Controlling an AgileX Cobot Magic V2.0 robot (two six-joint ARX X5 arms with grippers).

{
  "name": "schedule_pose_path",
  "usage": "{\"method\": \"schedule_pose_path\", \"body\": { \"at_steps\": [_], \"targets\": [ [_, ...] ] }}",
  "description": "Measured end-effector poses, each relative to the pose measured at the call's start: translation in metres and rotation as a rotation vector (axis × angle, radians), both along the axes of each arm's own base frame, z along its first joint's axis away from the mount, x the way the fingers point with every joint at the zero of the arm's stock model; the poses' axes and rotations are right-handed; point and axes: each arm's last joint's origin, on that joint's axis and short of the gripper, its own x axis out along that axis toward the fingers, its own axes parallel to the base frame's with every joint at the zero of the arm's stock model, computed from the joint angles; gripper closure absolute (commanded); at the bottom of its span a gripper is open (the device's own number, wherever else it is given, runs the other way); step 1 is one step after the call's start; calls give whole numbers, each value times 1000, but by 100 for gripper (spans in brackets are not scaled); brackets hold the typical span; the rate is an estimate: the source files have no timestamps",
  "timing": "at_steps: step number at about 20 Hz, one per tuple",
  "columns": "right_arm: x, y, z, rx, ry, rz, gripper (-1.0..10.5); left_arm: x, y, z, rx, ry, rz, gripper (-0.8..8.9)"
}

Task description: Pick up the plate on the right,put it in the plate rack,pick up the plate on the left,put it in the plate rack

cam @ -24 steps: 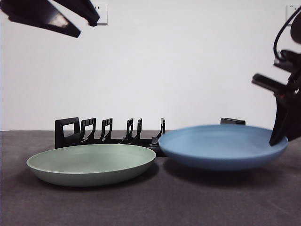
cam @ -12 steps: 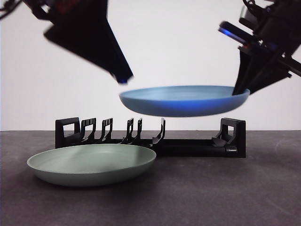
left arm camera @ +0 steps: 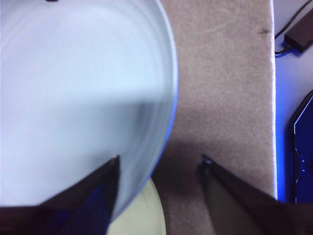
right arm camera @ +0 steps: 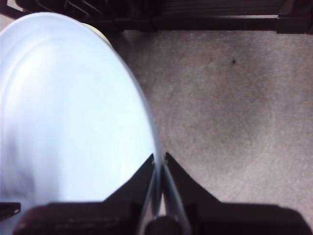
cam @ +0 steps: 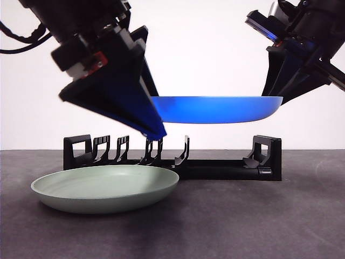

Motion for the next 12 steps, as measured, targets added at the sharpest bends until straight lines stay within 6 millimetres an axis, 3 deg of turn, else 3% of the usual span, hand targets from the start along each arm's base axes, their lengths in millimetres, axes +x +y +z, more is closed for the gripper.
{"method": "schedule_pose_path", "body": {
  "at_steps": [1, 2, 10, 12],
  "targets": [
    [0, 0, 0, 0, 1, 1, 959, 0, 0, 0, -1, -2, -2, 805],
    [0, 0, 0, -2, 1, 3, 959, 0, 0, 0, 0, -5, -5, 825],
    [0, 2, 1, 6, -15, 24, 959, -3, -1, -2, 42, -20, -80, 823],
    [0, 2, 2, 6, -18, 26, 901, -3, -1, -1, 41, -20, -83, 822]
  ]
}}
